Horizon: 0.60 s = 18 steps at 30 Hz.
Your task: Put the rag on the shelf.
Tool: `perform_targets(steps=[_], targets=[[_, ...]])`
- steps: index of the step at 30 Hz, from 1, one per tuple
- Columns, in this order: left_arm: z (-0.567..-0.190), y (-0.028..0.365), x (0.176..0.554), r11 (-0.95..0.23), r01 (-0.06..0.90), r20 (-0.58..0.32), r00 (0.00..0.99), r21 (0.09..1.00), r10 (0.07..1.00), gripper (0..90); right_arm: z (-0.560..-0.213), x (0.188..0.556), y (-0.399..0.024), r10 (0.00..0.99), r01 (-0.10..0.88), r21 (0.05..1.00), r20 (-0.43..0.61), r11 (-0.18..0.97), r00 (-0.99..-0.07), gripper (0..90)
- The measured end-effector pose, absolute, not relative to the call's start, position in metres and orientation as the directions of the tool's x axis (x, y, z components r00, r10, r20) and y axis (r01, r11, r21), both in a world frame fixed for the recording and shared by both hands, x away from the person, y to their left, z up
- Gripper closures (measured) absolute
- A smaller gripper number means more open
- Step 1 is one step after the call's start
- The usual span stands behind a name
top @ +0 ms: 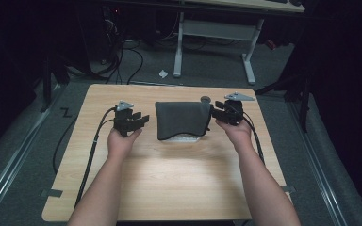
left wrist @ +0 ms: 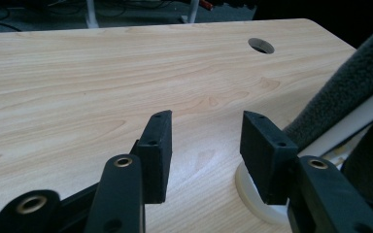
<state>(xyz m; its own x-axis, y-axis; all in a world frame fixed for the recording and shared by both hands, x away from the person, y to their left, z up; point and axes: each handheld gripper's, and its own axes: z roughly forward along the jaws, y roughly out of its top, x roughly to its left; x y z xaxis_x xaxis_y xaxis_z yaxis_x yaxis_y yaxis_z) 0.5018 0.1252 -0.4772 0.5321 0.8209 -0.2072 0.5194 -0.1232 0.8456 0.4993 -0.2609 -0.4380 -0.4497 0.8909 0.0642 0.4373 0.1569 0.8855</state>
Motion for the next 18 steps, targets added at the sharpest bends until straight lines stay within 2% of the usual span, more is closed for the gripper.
perform_targets(steps=[18], targets=[[-0.477,0.139,0.452,-0.127,0.478,-0.185,0.553,0.869,0.812,51.7,-0.434,0.453,-0.259,0.91,0.361,0.91,-0.042,0.205,-0.411,50.7]])
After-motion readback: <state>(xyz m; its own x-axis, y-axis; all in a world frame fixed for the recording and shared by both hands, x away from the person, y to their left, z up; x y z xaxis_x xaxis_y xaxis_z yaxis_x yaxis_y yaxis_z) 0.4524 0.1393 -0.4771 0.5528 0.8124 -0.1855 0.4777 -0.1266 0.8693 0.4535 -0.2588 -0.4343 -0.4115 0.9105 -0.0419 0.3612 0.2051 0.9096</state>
